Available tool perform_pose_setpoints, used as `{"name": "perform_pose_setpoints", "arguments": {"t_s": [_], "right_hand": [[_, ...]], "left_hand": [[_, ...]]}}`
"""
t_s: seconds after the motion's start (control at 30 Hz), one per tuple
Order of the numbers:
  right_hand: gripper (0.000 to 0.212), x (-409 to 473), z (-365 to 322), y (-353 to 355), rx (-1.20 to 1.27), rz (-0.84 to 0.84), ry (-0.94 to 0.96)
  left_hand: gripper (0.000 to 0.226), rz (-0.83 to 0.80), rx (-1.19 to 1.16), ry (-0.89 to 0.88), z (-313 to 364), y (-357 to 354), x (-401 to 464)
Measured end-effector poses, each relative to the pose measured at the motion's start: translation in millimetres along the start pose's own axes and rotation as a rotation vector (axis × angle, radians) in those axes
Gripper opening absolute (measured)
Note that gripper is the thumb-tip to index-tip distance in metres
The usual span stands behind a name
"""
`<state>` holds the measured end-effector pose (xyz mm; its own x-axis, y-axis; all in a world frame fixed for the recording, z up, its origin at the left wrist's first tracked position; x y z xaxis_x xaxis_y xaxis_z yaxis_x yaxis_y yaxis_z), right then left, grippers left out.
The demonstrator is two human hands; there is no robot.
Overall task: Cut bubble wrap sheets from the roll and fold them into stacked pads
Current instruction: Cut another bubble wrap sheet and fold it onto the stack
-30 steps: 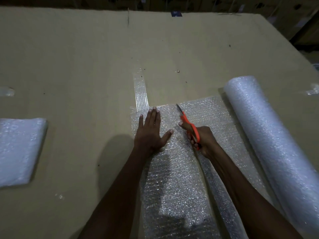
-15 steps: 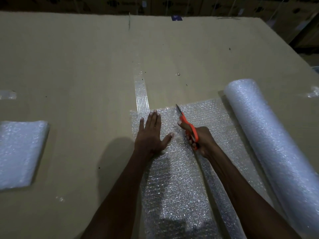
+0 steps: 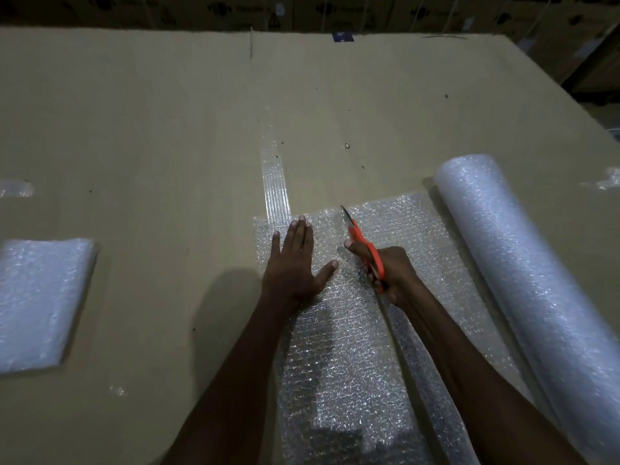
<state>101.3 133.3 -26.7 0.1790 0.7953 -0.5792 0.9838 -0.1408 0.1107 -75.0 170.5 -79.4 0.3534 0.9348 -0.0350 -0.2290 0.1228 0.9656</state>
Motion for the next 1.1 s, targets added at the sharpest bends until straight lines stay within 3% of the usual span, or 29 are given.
{"name": "perform_pose_setpoints", "arguments": {"t_s": [0.23, 0.43, 0.67, 0.9, 1.1], "right_hand": [[0.042, -29.8, 3.8, 15.9, -0.132, -0.008, 0.120], [0.007, -73.7, 9.4, 27.3, -0.219, -0.112, 0.174], [0.031, -94.6, 27.0, 36.7, -0.972, 0.272, 0.469], [0.035, -100.3, 59.4, 18.5, -1.165, 0.311, 0.476], [0.029, -123.8, 64.6, 8.2, -1.128, 0.371, 0.586]], "left_hand": [[0.095, -0.050, -0.022, 0.024, -2.9, 1.8, -7.7], [0.101, -0.082, -0.014, 0.022, -24.1, 7.8, -27.6], [0.098, -0.033, -0.044, 0.049, -36.2, 35.3, -64.7], [0.091, -0.053, -0.051, 0.008, 14.3, 1.2, -155.0], [0.066, 0.184, -0.045, -0.042, 34.9, -9.4, -233.7]]}}
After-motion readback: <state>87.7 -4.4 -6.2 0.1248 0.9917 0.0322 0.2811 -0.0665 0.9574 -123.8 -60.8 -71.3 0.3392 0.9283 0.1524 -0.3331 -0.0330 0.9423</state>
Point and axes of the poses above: each hand's wrist, its own x-axis towards the middle knuckle, its own y-axis out of the back of the hand, z = x × y, the point moved 7 cm from there along x, towards the middle knuckle, and after that the axes turned 4 degrees about -z, right-handed, at the moved point
